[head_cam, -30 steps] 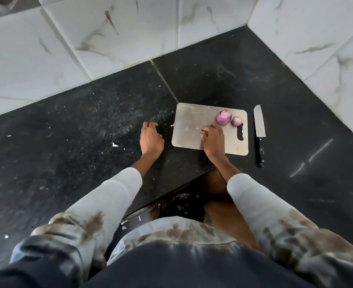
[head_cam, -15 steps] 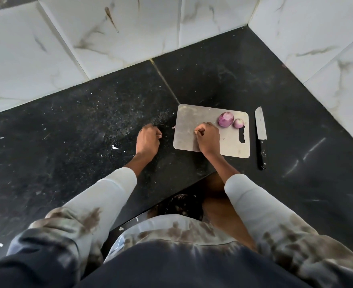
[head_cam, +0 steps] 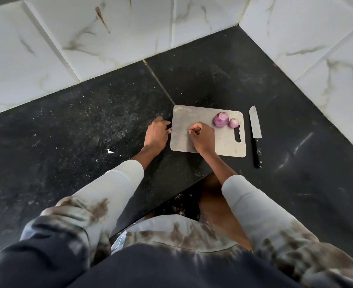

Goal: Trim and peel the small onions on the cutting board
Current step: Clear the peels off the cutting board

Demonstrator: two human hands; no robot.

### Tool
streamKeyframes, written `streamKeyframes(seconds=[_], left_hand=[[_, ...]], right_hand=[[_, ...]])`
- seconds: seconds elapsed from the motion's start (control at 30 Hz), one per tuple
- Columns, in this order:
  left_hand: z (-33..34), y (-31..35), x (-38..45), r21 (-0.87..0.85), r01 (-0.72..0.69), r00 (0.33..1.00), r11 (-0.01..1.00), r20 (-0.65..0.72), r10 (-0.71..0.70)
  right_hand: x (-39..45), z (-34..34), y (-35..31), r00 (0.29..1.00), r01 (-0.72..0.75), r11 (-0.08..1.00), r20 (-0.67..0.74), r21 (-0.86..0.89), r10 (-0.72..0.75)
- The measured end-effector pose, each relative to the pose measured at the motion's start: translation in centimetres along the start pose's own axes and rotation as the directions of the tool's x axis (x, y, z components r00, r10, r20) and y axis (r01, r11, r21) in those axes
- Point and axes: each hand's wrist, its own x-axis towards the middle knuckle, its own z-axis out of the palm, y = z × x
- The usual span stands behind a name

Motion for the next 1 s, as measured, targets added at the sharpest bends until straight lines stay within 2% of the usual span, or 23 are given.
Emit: streamKeyframes(seconds=[0.13,0.33,0.47,0.7,1.0], left_hand=[[0.4,-0.1,0.1,0.018,0.016,1.000,1.000,-0.012,-0.016],[0.2,-0.1,0.6,0.017,0.015,1.000,1.000,-0.028,-0.015],[-0.2,0.0,0.8,0.018,0.002,0.999,1.000,0.036,-0.002],[-2.9,-3.9,0.1,-0.146,0.091,0.991,0.985,0.113,-0.075],[-3.4,-4.7,-2.4,-0.156,0.051,0.991,0.986,0.131,-0.031]], right_hand=[[0.0,0.4,0.3,0.999,-0.039,0.999,0.024,0.013,0.039],[-0.5,0.9,1.0,1.000,0.020,1.000,0.010,0.022,-0.021],[-0.7,1.5,1.4,0.999,0.039,0.999,0.024,0.019,-0.039],[-0.9,2.6,1.9,0.996,0.080,0.996,0.029,0.048,-0.081],[-1.1,4.2,1.4,0.997,0.050,0.995,0.055,0.092,-0.055]])
